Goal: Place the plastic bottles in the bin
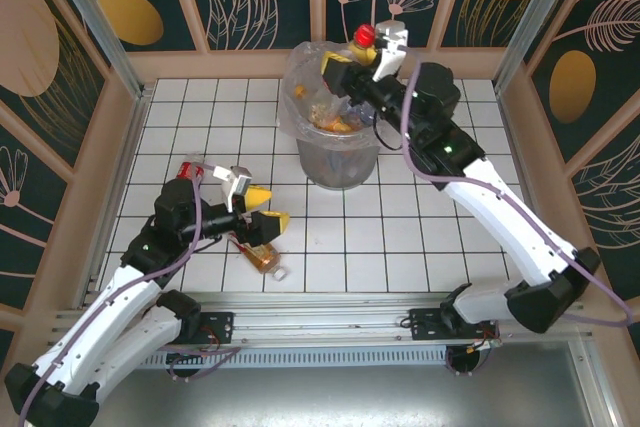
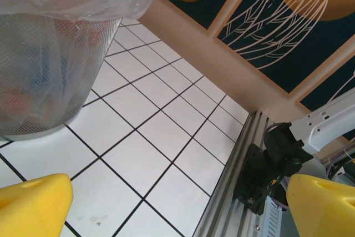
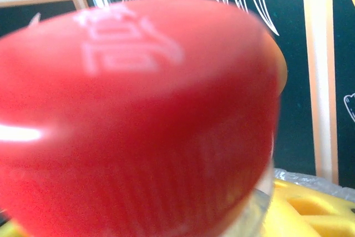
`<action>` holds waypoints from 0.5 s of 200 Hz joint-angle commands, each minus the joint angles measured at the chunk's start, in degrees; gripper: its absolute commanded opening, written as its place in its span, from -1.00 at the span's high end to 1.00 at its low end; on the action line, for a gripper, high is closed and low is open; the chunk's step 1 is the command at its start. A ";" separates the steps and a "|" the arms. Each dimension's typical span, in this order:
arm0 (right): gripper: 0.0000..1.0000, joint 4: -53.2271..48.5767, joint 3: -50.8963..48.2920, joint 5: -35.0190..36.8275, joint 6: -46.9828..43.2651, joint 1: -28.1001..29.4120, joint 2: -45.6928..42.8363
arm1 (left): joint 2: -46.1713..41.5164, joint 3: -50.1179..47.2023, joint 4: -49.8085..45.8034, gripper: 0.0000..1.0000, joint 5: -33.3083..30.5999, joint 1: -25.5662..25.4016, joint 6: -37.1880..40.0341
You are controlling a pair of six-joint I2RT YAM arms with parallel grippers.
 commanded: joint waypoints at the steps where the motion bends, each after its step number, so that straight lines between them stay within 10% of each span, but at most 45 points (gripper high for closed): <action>1: -0.04 1.74 4.16 1.29 -6.53 -0.22 3.83 | -1.68 -1.09 3.38 -0.97 -0.90 -0.14 -0.62; 100: -0.04 -5.36 19.52 3.20 -18.51 -0.14 22.81 | -1.60 -0.94 2.57 -0.97 -1.69 -0.17 0.22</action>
